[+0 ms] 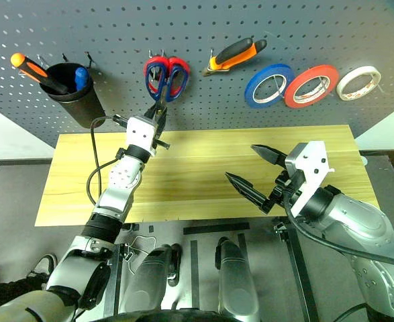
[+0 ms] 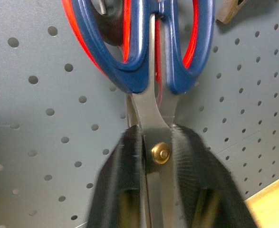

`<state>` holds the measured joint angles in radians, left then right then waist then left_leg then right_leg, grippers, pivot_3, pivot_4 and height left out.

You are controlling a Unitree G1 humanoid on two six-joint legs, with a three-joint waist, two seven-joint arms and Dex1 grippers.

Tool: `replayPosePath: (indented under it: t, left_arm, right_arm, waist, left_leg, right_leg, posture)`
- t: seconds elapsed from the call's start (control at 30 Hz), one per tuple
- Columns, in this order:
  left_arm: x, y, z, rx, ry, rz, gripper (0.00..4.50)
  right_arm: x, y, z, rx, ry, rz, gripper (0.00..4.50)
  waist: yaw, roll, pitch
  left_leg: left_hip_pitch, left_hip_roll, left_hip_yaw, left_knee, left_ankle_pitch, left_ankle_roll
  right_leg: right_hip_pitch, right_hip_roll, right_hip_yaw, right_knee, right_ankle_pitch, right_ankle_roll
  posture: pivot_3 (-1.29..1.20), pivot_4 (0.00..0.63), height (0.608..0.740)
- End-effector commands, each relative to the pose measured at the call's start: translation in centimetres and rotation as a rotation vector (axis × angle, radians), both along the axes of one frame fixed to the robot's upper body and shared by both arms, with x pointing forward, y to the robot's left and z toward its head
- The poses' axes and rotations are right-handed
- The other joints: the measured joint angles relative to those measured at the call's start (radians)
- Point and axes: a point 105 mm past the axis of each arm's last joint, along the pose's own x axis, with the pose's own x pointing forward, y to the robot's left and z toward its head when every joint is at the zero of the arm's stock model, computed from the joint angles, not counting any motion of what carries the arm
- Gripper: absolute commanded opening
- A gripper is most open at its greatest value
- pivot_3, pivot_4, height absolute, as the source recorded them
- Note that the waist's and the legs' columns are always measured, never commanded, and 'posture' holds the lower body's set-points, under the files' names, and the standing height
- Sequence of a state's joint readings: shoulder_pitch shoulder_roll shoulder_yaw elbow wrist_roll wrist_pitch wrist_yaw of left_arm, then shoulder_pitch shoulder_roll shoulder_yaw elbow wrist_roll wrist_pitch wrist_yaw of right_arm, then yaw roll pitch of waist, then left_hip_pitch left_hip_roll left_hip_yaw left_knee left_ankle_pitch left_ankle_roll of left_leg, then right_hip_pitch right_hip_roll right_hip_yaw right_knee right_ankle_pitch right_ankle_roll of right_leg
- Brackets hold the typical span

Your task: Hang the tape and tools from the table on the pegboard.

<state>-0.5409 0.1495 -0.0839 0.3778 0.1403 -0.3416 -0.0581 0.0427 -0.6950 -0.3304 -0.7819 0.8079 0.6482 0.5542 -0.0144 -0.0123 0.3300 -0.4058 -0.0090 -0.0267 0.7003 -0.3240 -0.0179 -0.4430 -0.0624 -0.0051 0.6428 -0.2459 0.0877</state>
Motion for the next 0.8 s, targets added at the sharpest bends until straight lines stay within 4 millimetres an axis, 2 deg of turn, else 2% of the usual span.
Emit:
replayPosePath:
  t: [0.03,0.2,0.3,0.5,0.73,0.8]
  left_arm:
    - [-0.2,1.0,0.0,-0.019,0.001,0.046,2.42]
    - [-0.6,2.1,-1.3,-0.046,0.066,0.089,4.17]
    - [-1.3,3.4,-2.5,-0.062,0.134,0.128,4.17]
    - [-2.6,7.4,-4.6,-0.114,0.320,0.231,4.17]
    - [-1.6,10.4,-7.6,-0.199,0.690,0.299,4.17]
    - [-1.6,10.7,-8.6,-0.203,0.802,0.311,4.17]
  right_arm:
    - [-0.5,0.3,0.9,-0.009,-0.052,0.017,4.50]
    - [-0.4,0.4,0.7,-0.010,-0.046,0.016,4.50]
    - [-0.6,0.3,0.5,-0.011,-0.037,0.013,4.50]
    - [-0.7,0.4,0.1,-0.009,-0.025,0.012,4.50]
    - [-0.5,0.5,-0.2,-0.020,-0.011,0.027,4.50]
    - [-0.5,0.6,-0.2,-0.020,-0.009,0.031,4.50]
  waist:
    - [0.001,0.000,0.000]
    - [0.001,0.000,0.000]
    - [0.001,0.000,0.000]
    - [0.001,0.000,0.000]
    - [0.004,0.000,0.000]
    - [0.003,0.000,0.000]
  left_leg:
    - [0.000,0.000,0.000,0.000,0.000,0.000]
    - [0.000,0.000,0.000,0.000,0.000,0.000]
    - [0.000,0.000,0.000,0.000,0.000,0.000]
    - [0.001,0.000,0.000,0.000,0.000,-0.001]
    - [0.002,-0.001,0.000,0.001,0.001,-0.001]
    - [0.002,-0.001,0.000,0.001,0.001,-0.001]
  right_leg:
    - [0.000,0.000,0.000,0.000,0.000,0.000]
    - [0.000,0.000,0.000,0.001,0.000,0.000]
    - [0.000,0.000,0.000,0.001,0.000,0.000]
    - [0.000,-0.001,0.001,0.003,0.000,0.000]
    - [0.000,0.001,0.001,0.005,0.000,0.000]
    - [0.000,0.001,0.001,0.005,0.000,0.000]
  posture:
    - [-0.03,0.311,0.740]
    - [-0.03,0.314,0.740]
    - [-0.03,0.316,0.740]
    - [-0.02,0.319,0.740]
    - [-0.01,0.330,0.740]
    - [0.00,0.330,0.740]
